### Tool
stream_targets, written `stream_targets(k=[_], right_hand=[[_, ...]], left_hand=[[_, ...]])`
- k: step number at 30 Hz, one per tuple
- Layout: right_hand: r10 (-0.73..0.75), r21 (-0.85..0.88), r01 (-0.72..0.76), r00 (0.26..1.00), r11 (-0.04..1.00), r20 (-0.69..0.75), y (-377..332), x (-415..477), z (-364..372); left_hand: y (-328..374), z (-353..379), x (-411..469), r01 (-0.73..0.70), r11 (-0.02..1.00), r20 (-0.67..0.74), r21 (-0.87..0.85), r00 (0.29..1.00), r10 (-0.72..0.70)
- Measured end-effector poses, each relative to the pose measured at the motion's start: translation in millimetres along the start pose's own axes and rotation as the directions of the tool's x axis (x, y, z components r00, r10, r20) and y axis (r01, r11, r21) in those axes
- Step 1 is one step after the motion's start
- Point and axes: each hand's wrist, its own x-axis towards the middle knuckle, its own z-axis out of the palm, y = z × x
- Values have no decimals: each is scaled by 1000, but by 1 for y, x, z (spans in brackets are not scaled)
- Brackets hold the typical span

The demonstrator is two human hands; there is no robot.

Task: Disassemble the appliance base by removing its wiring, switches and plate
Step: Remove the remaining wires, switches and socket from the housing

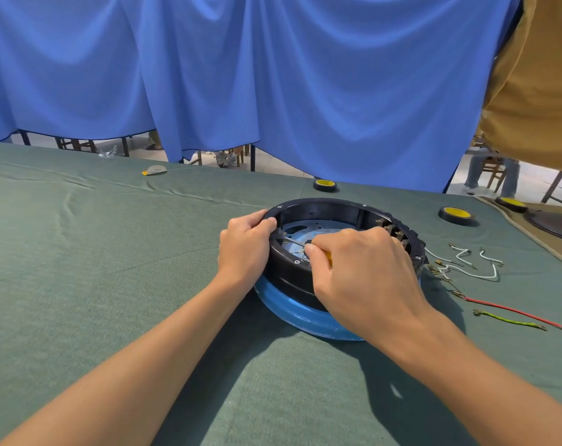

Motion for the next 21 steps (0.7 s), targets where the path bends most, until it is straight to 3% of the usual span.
stream_targets(k=[7, 21], right_hand=[[-10, -124, 13, 1000, 992, 23, -3, -2, -2], [-49, -93, 49, 999, 994, 7, -3, -2, 1]], left_hand=[[-2, -1, 1, -17, 1000, 13, 3, 1000, 17], [-3, 0, 3, -30, 1000, 6, -1, 1000, 30]])
